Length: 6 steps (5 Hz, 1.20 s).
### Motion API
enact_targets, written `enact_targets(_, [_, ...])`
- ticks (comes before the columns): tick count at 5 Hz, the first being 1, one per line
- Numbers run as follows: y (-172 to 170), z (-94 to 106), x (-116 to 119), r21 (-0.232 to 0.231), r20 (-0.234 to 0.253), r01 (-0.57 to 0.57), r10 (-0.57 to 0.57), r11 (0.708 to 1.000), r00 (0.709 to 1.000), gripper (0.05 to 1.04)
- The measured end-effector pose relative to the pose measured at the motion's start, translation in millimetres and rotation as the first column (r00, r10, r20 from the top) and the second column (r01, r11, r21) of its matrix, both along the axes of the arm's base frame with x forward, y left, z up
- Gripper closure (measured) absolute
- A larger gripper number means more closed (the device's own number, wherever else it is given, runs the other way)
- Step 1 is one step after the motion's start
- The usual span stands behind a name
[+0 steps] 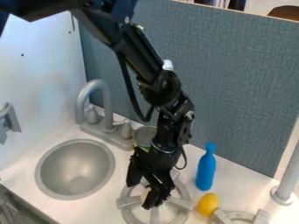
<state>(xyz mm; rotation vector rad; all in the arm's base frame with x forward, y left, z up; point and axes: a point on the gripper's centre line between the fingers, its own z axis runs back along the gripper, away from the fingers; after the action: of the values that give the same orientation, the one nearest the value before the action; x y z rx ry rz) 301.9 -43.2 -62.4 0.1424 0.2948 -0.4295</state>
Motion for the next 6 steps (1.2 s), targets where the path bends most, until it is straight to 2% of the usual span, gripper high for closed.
enact_targets(1, [-3, -4.2, 11, -0.001, -0.002, -0.002, 0.002, 1.0, 1.0, 0.083])
enact_targets(3, [-9, -17.0, 20, -0.013, -0.052, -0.013, 0.012, 1.0, 0.999, 0.115])
enact_targets(4, [-13, -21.2, 19, -0.032, -0.073, -0.016, 0.014, 0.999, 0.997, 0.205])
enact_targets(5, [-15, -20.7, 20, -0.041, -0.079, -0.042, 0.039, 0.998, 0.996, 0.408])
enact_targets(6, [-17, -20.4, 17, -0.045, -0.086, -0.049, 0.045, 0.998, 0.995, 0.442])
